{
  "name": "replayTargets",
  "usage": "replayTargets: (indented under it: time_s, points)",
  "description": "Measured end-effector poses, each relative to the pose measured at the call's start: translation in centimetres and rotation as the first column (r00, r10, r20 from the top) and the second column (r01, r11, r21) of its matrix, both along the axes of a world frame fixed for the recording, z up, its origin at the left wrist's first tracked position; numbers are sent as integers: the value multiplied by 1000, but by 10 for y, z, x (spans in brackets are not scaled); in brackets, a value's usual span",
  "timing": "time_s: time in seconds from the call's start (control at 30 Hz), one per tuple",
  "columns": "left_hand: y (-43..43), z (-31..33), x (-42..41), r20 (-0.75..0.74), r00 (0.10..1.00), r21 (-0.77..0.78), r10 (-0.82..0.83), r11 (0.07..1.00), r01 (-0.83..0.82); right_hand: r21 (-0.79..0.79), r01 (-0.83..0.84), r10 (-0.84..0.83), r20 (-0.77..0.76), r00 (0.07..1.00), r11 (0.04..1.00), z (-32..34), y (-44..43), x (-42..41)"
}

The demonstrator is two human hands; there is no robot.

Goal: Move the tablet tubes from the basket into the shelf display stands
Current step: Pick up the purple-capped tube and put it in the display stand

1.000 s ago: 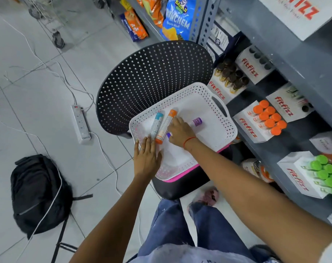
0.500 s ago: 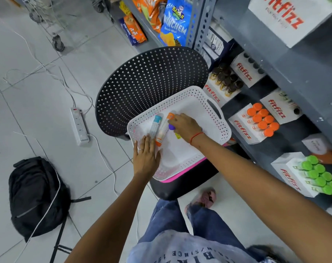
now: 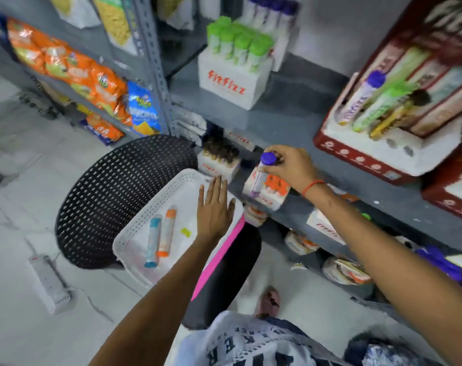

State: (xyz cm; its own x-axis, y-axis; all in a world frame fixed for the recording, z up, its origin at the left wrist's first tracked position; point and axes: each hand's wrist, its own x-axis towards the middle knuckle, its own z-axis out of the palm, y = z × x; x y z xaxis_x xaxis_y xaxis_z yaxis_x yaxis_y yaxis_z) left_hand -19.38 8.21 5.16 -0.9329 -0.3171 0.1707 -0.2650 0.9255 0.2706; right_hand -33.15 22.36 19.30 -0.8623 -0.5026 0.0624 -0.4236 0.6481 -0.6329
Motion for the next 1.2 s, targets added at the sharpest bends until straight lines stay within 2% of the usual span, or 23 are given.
replayTargets:
  time_s: [0.23, 0.4, 0.5, 0.7, 0.97, 1.2]
  points:
    - [86, 65, -105, -227, 950, 23, -214, 974, 225, -94, 320, -330, -138, 934, 943, 84, 126, -19]
    - [135, 81, -142, -206, 953, 85, -221, 966, 242, -172, 461, -489, -189, 852, 870, 109, 202, -28]
    - [148, 78, -149, -180, 966, 111, -186, 972, 208, -140, 557, -573, -244, 782, 819, 124, 233, -32]
    - [169, 73, -151, -182, 926, -30, -331, 943, 331, -171, 694, -708, -302, 638, 699, 144, 296, -43]
    - [174, 49, -149, -76, 846, -169, -528, 843, 511, -103, 764, -740, -362, 567, 637, 150, 304, -65]
    - [169, 48, -148, -16, 831, -182, -556, 819, 544, 53, 731, -657, -397, 641, 681, 133, 284, -80]
